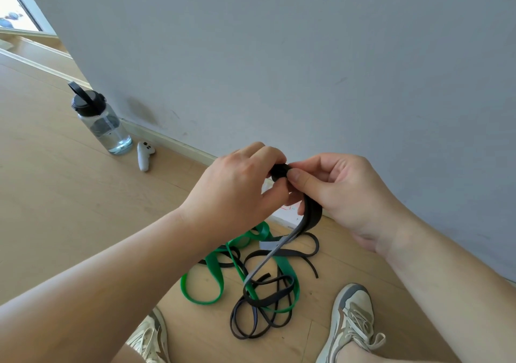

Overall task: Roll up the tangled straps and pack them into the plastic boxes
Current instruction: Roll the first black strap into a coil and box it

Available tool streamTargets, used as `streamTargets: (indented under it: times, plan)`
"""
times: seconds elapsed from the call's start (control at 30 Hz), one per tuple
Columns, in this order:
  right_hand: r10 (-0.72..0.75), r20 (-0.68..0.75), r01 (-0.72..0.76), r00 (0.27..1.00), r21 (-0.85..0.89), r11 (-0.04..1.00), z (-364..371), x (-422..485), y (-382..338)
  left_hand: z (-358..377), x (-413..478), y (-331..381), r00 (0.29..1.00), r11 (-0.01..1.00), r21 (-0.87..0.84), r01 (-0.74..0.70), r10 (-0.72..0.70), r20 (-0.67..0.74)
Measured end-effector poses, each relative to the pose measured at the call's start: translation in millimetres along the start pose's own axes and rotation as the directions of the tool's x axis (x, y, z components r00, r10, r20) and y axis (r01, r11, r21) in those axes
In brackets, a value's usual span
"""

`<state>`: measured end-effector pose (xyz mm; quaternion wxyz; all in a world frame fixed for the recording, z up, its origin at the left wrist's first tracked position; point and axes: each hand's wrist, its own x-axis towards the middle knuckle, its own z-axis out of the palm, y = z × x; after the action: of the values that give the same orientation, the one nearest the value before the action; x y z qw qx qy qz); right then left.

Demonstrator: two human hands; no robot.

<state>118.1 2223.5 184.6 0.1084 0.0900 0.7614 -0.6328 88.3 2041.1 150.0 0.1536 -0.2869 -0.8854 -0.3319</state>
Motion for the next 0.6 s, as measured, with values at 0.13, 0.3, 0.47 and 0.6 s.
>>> streamTargets:
  times: [0.13,0.3,0.47,0.6]
  plan:
    - [-0.006,0.006,0.006,1.0,0.036,0.999,-1.0,-0.7,-1.3,0.3,-1.0,-4.4,1.0,0.999,-0.05,-0.007,0.008,0.025]
    - [-0.037,-0.107,0.046,0.994,0.085,0.995,3.7,-1.6,-2.2,8.7,-3.3,5.4,0.989,0.977,-0.167,0.136,-0.144,-0.036]
    - [-0.069,-0.212,0.065,0.975,-0.027,0.998,0.6,0.9,-7.4,17.9,-6.8,14.5,0.969,0.896,-0.371,0.244,-0.24,0.057]
    - [-0.043,-0.217,0.054,0.975,0.047,0.997,10.3,0.1,-6.5,12.5,-3.9,10.4,0.984,0.966,-0.207,0.157,-0.17,-0.047]
